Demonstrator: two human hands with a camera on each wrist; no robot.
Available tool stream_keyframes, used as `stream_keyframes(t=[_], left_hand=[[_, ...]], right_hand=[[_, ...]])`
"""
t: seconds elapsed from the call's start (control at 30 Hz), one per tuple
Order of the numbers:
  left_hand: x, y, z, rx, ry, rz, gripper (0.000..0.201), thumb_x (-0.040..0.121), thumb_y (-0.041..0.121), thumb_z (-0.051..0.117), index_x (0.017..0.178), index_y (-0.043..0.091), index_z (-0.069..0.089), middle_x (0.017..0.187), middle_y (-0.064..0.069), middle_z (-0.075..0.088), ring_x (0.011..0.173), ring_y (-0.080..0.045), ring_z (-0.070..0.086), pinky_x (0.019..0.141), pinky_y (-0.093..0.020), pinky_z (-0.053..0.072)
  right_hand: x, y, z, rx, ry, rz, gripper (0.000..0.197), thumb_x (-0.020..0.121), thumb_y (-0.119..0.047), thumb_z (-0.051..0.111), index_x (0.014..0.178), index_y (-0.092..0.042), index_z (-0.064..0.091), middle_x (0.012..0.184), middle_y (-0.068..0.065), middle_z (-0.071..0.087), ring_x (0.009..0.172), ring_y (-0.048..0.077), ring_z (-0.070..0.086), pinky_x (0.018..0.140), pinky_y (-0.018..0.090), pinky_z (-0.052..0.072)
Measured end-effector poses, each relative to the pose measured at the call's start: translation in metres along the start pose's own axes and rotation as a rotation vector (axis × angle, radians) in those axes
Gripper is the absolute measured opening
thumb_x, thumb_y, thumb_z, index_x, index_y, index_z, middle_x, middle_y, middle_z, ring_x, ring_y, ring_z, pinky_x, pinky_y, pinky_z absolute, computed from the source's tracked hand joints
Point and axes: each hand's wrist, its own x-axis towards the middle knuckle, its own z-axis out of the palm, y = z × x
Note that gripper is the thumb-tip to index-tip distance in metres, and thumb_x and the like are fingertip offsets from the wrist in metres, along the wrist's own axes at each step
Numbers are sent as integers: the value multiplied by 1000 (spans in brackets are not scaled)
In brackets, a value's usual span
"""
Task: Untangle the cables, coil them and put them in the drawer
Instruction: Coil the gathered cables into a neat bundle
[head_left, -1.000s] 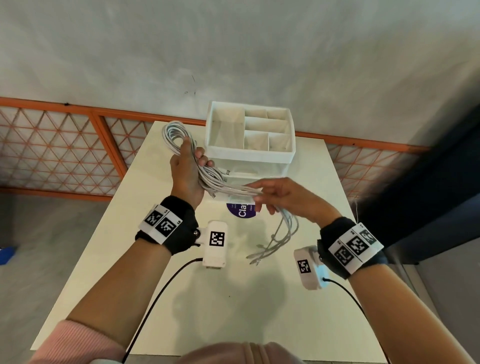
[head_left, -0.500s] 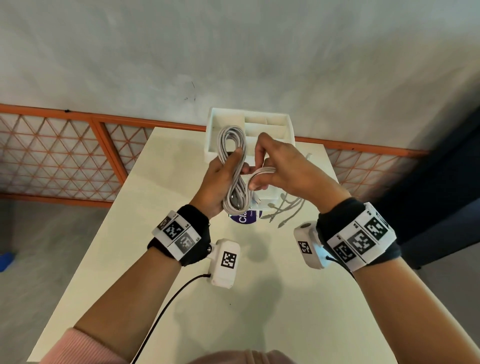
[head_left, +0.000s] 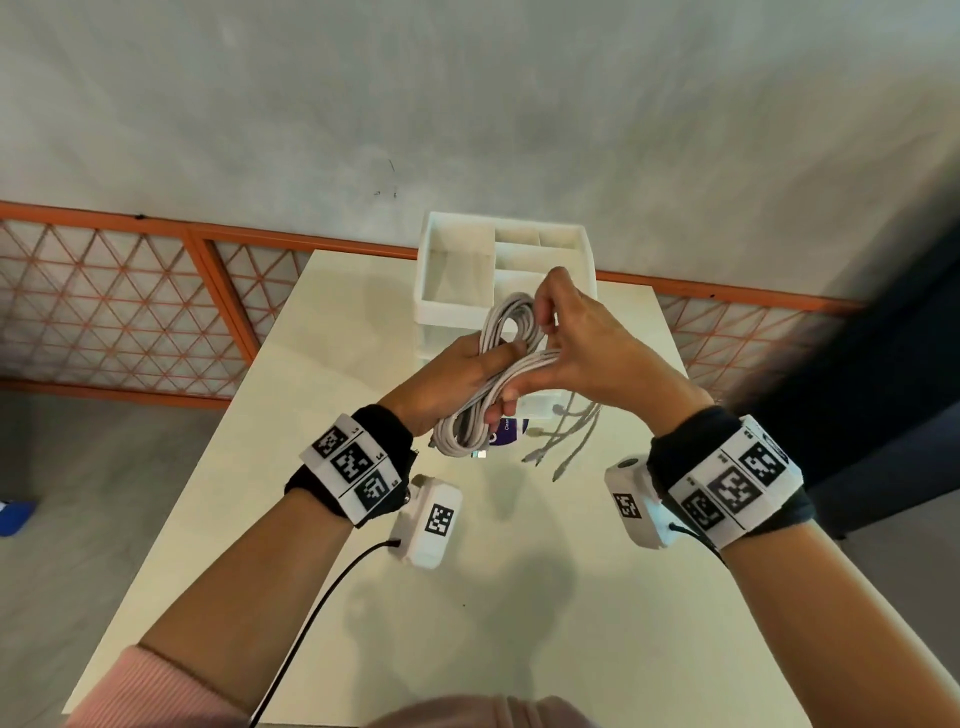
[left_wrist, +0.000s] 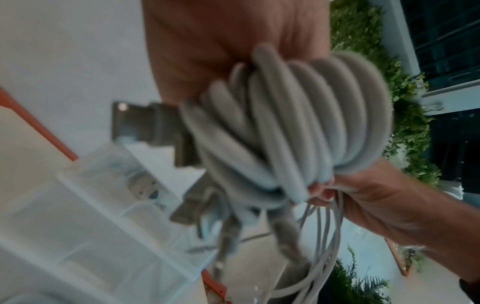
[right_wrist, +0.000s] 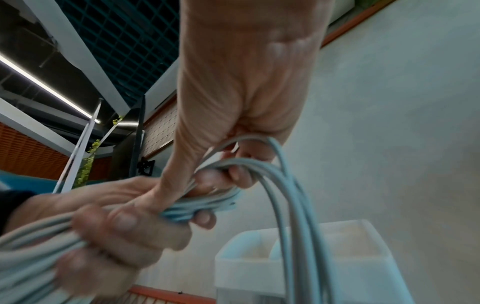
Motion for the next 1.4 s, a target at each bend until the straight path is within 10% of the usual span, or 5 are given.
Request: stream_keyframes(t=[0.47, 0.67, 0.97, 1.07, 1.4], left_hand=[[-5, -22, -2, 62, 55, -112, 29, 97, 39, 44, 85, 14, 54, 53, -4, 41, 36, -11, 31, 43, -23, 32], [-3, -25, 11, 41, 16, -188, 80, 86, 69, -3, 90, 17, 57, 50, -2, 43, 38, -12, 31, 46, -24, 29], [-5, -28, 18, 64, -63, -224, 82, 73, 83, 12, 82, 13, 54, 51, -2, 45, 42, -16, 31, 47, -26, 31], [-4, -28, 17, 161, -47, -180, 54, 87, 62, 48, 90, 8, 52, 51, 4, 44, 44, -15, 34, 45, -24, 32], [-3, -22, 1, 117, 7, -141, 31, 98, 33, 41, 77, 10, 48, 49, -4, 42, 37, -16, 27, 47, -28, 30]], right_hand=[[-2, 14, -10, 58, -327, 265, 42, 85, -49, 58, 51, -25, 59, 46, -9, 48, 46, 1, 45, 51, 11, 37], [10, 14, -2, 126, -168, 221, 28, 92, -37, 56, 88, -10, 59, 66, -3, 64, 61, 9, 58, 64, 20, 45], [14, 16, 8, 277, -20, 256, 44, 82, -29, 71, 107, -13, 38, 57, -5, 54, 51, 5, 52, 48, 11, 40], [13, 16, 10, 192, 11, 261, 41, 83, -32, 68, 106, -16, 39, 86, 15, 64, 86, 26, 64, 67, 24, 48], [5, 43, 17, 143, 65, 317, 50, 93, -51, 43, 73, -6, 52, 60, -4, 47, 58, 13, 42, 64, 29, 36]])
